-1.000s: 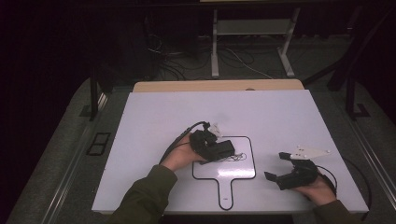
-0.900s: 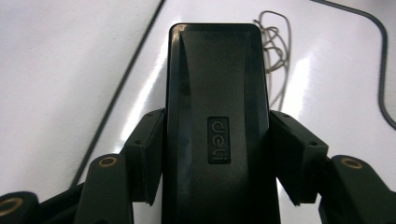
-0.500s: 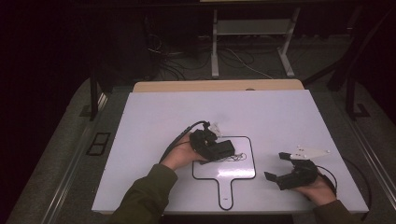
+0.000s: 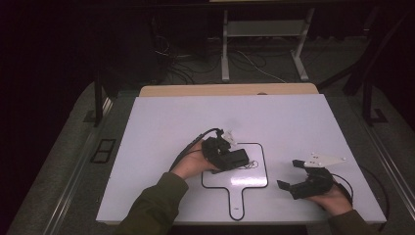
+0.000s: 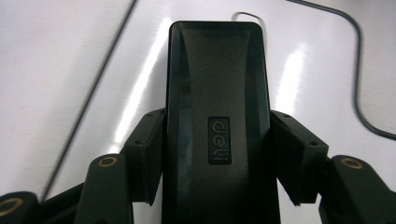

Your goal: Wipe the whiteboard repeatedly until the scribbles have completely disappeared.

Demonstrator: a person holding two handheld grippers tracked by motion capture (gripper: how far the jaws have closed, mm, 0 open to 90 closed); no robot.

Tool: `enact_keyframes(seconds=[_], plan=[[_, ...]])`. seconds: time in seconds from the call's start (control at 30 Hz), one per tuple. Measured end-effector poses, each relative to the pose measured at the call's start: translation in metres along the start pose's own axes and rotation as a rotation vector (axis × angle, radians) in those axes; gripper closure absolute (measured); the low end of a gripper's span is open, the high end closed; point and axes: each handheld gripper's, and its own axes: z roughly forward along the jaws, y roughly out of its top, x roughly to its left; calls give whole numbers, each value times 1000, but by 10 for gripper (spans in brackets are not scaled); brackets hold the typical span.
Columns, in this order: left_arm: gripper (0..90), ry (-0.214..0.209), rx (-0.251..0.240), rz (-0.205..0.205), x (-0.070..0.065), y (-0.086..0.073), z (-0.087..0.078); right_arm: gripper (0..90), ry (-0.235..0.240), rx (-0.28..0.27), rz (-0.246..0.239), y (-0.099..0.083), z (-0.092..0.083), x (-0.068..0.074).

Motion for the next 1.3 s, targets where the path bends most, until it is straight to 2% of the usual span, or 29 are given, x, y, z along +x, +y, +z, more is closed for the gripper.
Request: enact_keyframes(seconds=[0.03, 0.17, 0.23, 0.4, 0.43, 0.5, 0.57, 0.63, 0.73, 0.77, 0.83, 0.87, 0.93, 1.03, 1.1, 1.23, 1.3], plan=[[389, 12, 1, 26, 6, 1, 0, 0, 0, -1, -1, 0, 0, 0], [390, 18, -9, 0, 12, 1, 0, 0, 1, -1, -1, 0, 0, -1], [390, 30, -5, 18, 11, 1, 0, 0, 1, -2, 0, 0, 0, -1], [390, 13, 9, 51, -3, 4, 2, 0, 2, -1, 0, 0, 0, 0], [389, 1, 13, 34, -9, 4, 2, 0, 2, -2, 0, 0, 0, 0], [390, -5, 9, 41, -17, 4, 3, 0, 1, -1, 0, 0, 0, 0], [390, -13, 11, 73, -21, 4, 3, 0, 1, 0, 1, 0, 0, 0], [390, -10, 14, 80, -24, 4, 3, 0, 1, 1, 1, 0, 0, 0], [390, -10, 10, 65, -18, 4, 3, 0, -1, 1, 2, 0, 0, 0], [390, -5, 5, 41, -16, 3, 3, 0, 0, 1, 1, 0, 0, 0], [390, 2, 0, 24, -7, 3, 3, 0, 2, -1, 1, 0, 0, 0], [390, 18, -2, 47, 0, 3, 2, 0, 1, -1, 1, 0, 0, 0], [390, 29, -5, 26, 7, 2, 1, 0, 2, -1, 0, 0, 0, 0], [390, 33, -7, 17, 13, 0, 0, 0, 2, -1, 1, 0, 0, -1], [390, 43, 1, 27, 10, 1, 0, 0, 2, -2, 0, 0, 0, -1], [390, 26, 15, 69, -4, 4, 2, 0, 1, -3, -1, 0, 0, -1], [389, 6, 16, 49, -16, 4, 3, 0, 2, -2, 0, 0, 0, 0]])
